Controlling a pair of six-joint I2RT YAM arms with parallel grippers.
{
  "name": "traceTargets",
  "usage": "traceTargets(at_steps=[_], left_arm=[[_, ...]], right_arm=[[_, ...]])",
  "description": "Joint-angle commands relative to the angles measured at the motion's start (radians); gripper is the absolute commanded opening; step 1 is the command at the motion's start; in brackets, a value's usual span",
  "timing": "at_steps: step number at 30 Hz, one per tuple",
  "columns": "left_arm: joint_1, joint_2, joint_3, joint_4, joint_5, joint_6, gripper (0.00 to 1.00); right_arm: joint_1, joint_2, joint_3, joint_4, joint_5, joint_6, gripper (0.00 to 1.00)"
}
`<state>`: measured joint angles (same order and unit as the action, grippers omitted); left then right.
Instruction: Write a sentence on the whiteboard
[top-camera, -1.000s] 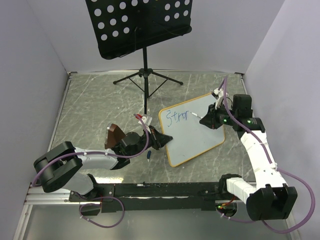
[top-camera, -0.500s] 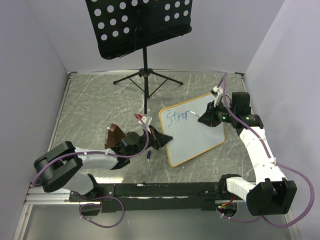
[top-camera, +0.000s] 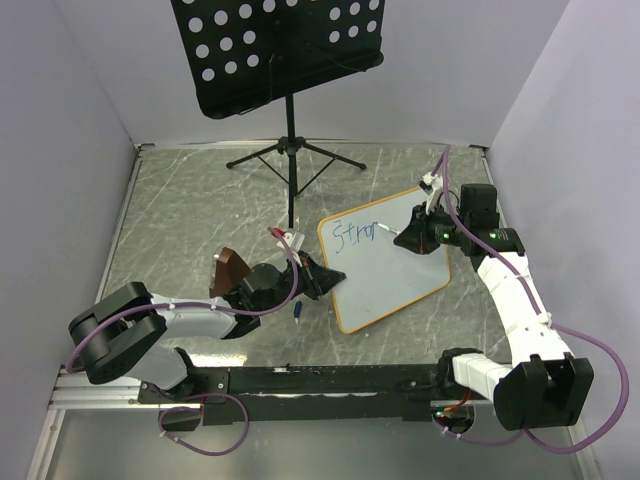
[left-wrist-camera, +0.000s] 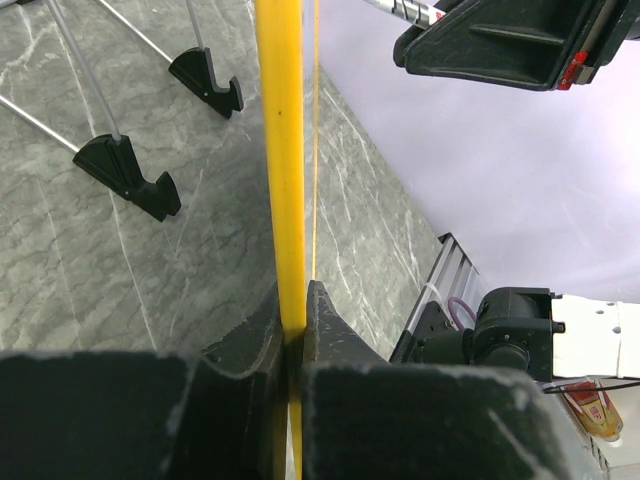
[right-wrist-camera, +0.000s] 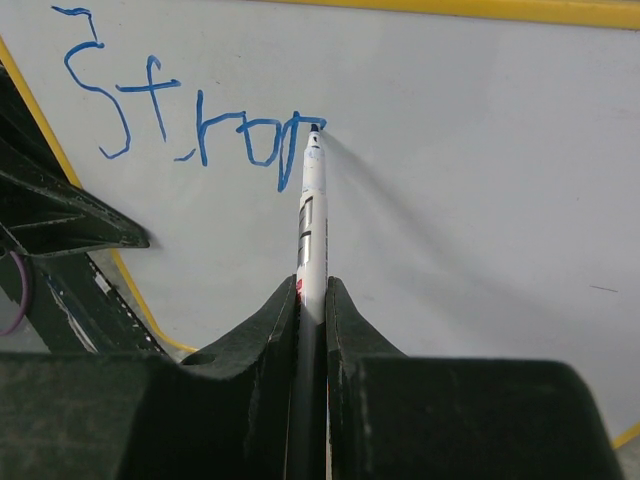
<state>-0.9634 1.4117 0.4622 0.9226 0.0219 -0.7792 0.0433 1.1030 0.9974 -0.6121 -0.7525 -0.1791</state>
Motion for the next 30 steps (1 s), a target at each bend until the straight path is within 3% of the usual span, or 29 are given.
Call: traceTargets(at_steps=[1,30], left_arm=[[0.0,-0.003,0.035,0.11,0.027,0.029,0.01],[0.003,-0.01,0.029,0.108,0.019,0.028,0.01]], right_arm=[[0.007,0.006,0.035,0.04,0.008,0.004,0.0],[0.004,-0.074,-0.046,-0.051,0.021,-0.071,0.0]])
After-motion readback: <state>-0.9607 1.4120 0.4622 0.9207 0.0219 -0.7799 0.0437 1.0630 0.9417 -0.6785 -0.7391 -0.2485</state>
